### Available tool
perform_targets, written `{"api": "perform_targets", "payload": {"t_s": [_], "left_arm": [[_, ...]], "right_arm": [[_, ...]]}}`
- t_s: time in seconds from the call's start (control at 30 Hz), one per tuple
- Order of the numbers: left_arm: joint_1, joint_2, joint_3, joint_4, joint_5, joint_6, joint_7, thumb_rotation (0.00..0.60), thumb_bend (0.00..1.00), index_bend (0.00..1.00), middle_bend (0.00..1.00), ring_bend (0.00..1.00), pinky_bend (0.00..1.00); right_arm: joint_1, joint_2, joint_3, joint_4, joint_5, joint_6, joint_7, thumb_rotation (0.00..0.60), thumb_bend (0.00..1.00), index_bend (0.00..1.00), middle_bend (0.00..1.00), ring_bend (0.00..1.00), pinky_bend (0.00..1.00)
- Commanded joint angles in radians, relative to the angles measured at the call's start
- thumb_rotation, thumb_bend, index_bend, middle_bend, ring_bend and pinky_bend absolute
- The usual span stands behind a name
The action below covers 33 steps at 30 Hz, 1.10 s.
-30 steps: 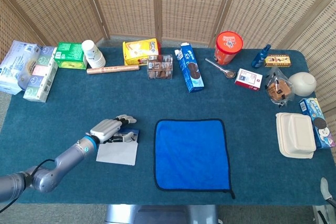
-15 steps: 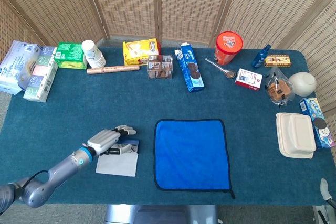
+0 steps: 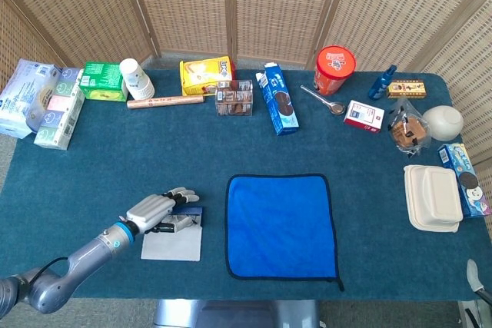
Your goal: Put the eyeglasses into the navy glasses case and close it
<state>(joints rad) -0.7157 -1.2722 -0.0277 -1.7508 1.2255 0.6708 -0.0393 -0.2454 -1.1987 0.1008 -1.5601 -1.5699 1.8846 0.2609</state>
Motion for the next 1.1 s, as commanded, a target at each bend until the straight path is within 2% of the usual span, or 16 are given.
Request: {"api": "perform_targets", "payload": {"t_s": [0.03, 0.63, 1.1], "left_arm": [[-0.005, 0.001, 0.002, -0.008, 0.001, -0.005, -0.001, 0.05, 0.36, 0.1, 0.08, 0.0, 0.21], [-0.002, 0.016, 0.032, -0.057, 0.03, 0.005, 0.001, 0.051, 0.36, 0.1, 0.08, 0.0, 0.21], [0.041, 0.043, 0.086, -0.099, 0.084, 0.039, -0.022, 0.052, 0.36, 0.1, 0.07, 0.0, 0.21]], "right_arm": [[-0.004, 0.0, 0.001, 0.004, 0.004, 0.004, 0.008, 0.34, 0.36, 0.01, 0.12, 0.0, 0.11], [-0.008, -0.004, 0.001, 0.016, 0.0, 0.012, 0.024, 0.34, 0.36, 0.01, 0.12, 0.0, 0.11], [-0.011, -0.009, -0.002, 0.027, -0.005, 0.018, 0.035, 0.339, 0.36, 0.01, 0.12, 0.0, 0.11]]}}
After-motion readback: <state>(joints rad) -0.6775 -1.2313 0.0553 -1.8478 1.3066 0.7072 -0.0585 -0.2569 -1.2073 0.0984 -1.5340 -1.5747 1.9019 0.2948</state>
